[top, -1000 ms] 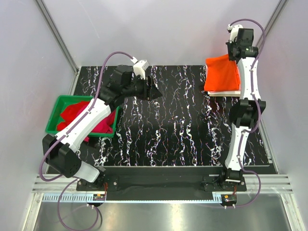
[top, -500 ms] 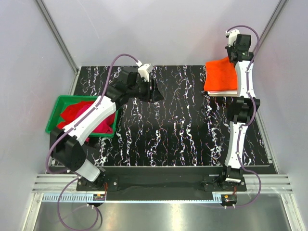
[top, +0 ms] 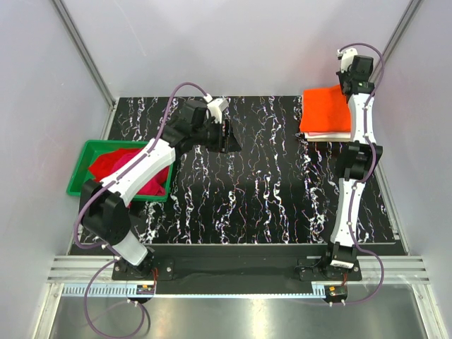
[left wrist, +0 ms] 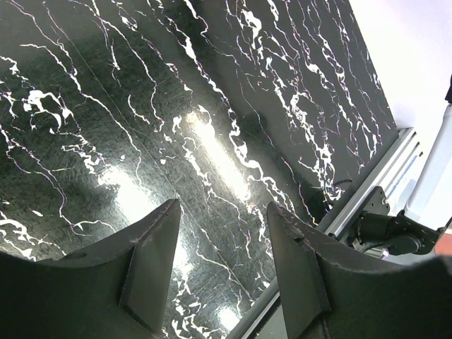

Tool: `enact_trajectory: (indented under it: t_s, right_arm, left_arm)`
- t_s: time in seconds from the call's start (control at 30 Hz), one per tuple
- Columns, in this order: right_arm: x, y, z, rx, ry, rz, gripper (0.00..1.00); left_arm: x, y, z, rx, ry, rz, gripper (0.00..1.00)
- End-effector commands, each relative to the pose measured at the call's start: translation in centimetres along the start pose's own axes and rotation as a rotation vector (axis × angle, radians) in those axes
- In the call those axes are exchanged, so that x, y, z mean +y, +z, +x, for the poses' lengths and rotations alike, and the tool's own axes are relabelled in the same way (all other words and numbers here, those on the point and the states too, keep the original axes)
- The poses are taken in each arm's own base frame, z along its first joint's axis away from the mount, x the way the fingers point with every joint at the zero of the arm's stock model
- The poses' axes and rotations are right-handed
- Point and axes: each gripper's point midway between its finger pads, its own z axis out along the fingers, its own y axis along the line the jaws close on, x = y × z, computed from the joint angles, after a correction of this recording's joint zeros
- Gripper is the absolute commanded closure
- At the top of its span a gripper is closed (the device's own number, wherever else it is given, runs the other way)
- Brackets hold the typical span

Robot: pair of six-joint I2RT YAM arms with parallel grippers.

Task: Fold and stack the t-shirts
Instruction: Neatly place the folded tshirt to the corner

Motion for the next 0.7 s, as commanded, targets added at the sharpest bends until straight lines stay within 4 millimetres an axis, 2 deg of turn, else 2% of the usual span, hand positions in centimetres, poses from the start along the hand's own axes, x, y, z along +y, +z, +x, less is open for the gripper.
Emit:
enact_trajectory:
  t_s: [0.0,0.13,0.23,0.3,0.33,0.43,0.5,0.53,0.6,0.67]
  right_arm:
    - [-1.7,-0.6,-3.9,-0.131,0.003,0.037,1.00]
    - [-1.3,0.2,-3.5,-0.137,0.001,0.033,1.00]
    - [-1.4,0.3,-4.0,-0.163,0.003,0.034,0.98]
    - [-1.8,0.8,-3.5,-0.156,0.008,0.072,0.85]
    - [-2.1,0.9,-3.6,-0.161,0.016,0.090,0.71]
    - [-3.5,-0.2,-3.7,-0.138,0.073,0.163,0.43]
    - [-4.2,-1.3,-3.3,-0.094,0.106,0.227,0.34]
    - [-4.5,-2.6,-3.5,-0.081,0.159,0.252,0.28]
    - [-4.8,-4.1,-3.4,-0.060,0.232,0.292,0.27]
    - [-4.0,-5.9,-3.4,-0.056,0.345,0.256,0.30]
  left_arm:
    - [-1.5,-0.3,-1.8,-0.041,0.033,0.048,0.43]
    - [-1.5,-0.3,-1.7,-0.042,0.034,0.043,0.42]
    - [-1.6,-0.2,-1.7,-0.037,0.029,0.051,0.42]
    - [-1.7,-0.3,-1.6,-0.036,0.026,0.056,0.42]
    - [-1.9,-0.4,-1.7,-0.039,0.029,0.057,0.41]
    - [-2.1,-0.7,-1.9,-0.051,0.034,0.053,0.41]
    - [-2.4,-1.0,-2.2,-0.059,0.033,0.063,0.40]
    - [-2.9,-1.3,-2.4,-0.065,0.038,0.076,0.40]
    - [-3.3,-1.7,-2.8,-0.079,0.043,0.085,0.40]
    - [-3.6,-2.3,-3.1,-0.095,0.048,0.087,0.40]
